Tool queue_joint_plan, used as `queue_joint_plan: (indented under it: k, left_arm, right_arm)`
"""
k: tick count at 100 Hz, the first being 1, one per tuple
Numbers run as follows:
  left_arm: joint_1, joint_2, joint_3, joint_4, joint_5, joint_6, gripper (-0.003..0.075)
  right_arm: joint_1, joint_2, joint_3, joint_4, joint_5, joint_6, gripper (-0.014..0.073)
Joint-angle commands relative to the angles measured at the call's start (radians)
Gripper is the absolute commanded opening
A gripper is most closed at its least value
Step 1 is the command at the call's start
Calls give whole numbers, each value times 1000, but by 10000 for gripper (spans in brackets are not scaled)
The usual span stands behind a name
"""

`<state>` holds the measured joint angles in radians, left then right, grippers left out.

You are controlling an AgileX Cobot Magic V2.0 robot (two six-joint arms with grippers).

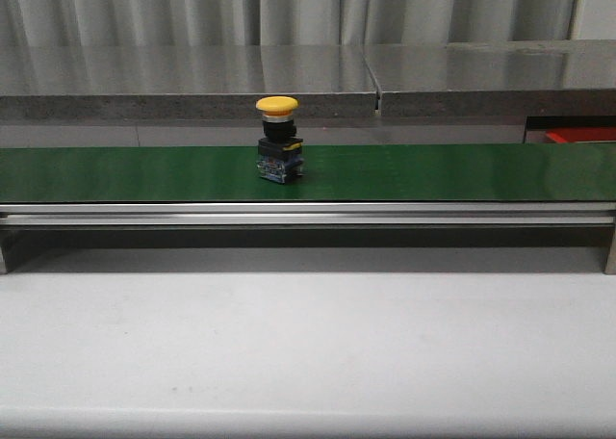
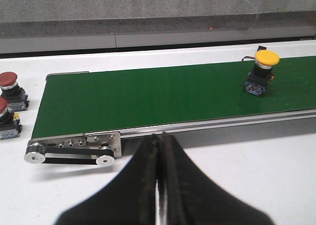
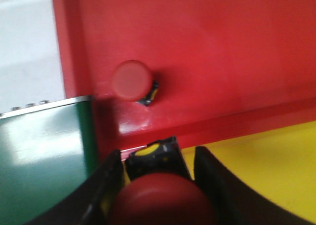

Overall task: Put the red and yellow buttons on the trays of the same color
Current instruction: 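Carry the red button into the red tray with the right gripper, release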

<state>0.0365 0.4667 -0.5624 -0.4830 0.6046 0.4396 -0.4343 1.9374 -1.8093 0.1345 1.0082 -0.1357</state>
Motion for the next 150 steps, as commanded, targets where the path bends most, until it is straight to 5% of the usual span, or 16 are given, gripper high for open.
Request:
queue_joint_plan:
  k: [1, 105, 134, 150]
  left_arm:
    - [-7, 1, -25, -29, -66, -2, -19]
    - [-7, 1, -25, -29, -66, -2, -19]
    - [-7, 1, -25, -29, -66, -2, -19]
    - [-7, 1, -25, -29, -66, -2, -19]
  right_arm:
    - [-32, -19, -33, 3, -74, 4, 197]
    - [-38, 310, -219, 4, -117, -5, 203]
    - [-38, 310, -244, 4, -100, -5, 538]
    - [-38, 307, -314, 4, -24, -5, 560]
